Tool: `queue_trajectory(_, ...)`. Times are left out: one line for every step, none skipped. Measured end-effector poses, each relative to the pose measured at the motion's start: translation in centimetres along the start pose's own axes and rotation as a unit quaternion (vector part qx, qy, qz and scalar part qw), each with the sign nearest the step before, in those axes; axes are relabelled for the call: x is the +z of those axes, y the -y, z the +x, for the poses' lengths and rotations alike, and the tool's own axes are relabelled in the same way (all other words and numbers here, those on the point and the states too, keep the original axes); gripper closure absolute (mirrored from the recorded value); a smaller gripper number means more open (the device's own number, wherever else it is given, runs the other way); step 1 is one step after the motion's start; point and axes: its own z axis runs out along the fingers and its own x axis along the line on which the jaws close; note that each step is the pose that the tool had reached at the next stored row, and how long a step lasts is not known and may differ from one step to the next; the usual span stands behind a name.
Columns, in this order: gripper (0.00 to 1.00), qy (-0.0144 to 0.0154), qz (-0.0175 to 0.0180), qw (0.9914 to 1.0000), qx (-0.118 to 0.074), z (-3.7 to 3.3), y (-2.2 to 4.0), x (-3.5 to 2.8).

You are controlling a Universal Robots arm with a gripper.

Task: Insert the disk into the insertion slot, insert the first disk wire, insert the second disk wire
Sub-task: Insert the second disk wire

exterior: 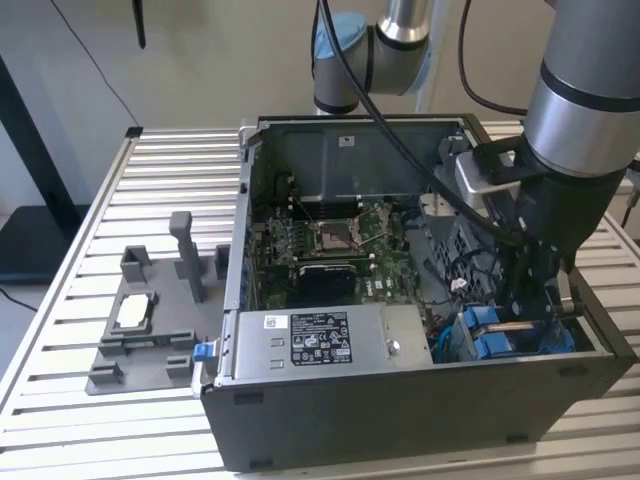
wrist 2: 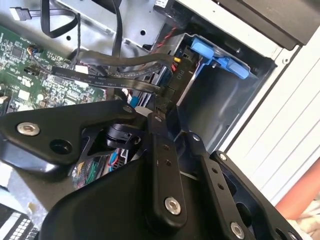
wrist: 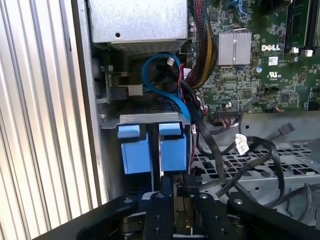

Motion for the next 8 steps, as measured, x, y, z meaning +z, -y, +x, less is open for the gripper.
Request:
queue_trajectory(0.76,-0.0002,0.0001,1.0,0.002,0.0,0.01,-0.02)
queue_trajectory(0.76,-0.0004,0.0002,0.99999,0.004,0.0,0.0,-0.02)
queue_trajectory(0.76,-0.0006,0.0004,0.99998,0.006,0.0,0.0,-0.02)
queue_trajectory(0.76,-0.0008,0.0005,0.99998,0.006,0.0,0.0,-0.02)
queue_trajectory(0.76,-0.0009,0.0006,0.99998,0.007,0.0,0.0,-0.01)
queue_trajectory(0.76,-0.001,0.0007,0.99998,0.007,0.0,0.0,0.0)
queue_trajectory(0.76,-0.001,0.0008,0.99997,0.007,0.0,0.0,0.02)
queue_trajectory(0.76,-0.0009,0.0008,0.99997,0.007,0.0,-0.01,0.07)
